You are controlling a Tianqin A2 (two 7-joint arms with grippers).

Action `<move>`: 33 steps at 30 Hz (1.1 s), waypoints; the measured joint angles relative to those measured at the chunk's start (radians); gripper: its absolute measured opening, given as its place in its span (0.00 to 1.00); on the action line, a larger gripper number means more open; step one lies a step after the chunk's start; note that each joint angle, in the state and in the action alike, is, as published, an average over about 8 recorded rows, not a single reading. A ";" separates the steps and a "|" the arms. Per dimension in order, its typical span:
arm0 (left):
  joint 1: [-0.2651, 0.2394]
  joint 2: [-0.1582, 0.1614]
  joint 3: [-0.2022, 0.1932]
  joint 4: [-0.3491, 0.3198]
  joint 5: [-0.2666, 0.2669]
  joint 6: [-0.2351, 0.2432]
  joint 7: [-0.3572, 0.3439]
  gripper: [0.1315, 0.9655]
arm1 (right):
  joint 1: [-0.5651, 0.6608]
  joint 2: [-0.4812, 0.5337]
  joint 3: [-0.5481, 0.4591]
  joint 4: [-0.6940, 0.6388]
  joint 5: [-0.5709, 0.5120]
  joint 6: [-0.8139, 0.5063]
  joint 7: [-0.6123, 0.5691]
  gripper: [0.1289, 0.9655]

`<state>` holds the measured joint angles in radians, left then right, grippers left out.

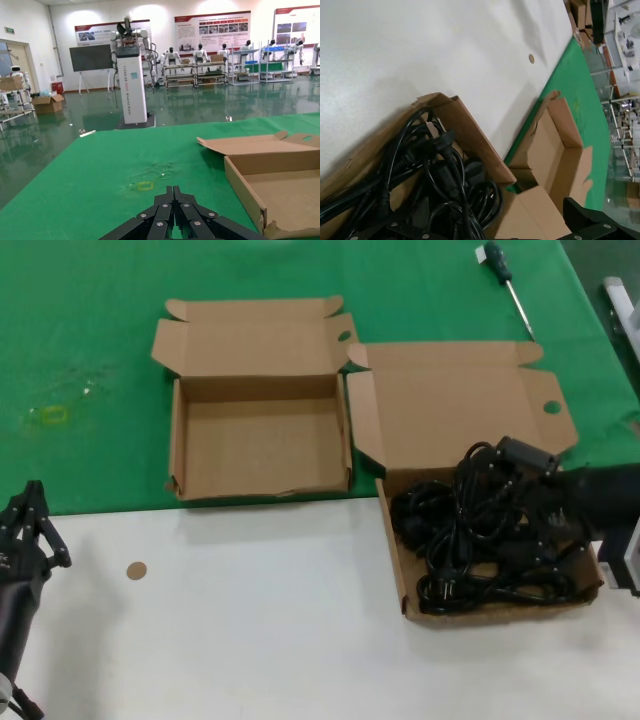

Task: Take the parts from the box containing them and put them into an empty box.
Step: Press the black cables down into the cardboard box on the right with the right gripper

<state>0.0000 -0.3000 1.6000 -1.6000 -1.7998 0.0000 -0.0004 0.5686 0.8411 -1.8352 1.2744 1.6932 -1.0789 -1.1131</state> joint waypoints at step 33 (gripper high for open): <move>0.000 0.000 0.000 0.000 0.000 0.000 0.000 0.02 | 0.047 -0.063 -0.048 -0.143 -0.028 0.003 -0.087 0.48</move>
<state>0.0000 -0.3000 1.6001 -1.6000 -1.7996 0.0000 -0.0004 0.6159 0.7781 -1.8828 1.1312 1.6654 -1.0764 -1.1998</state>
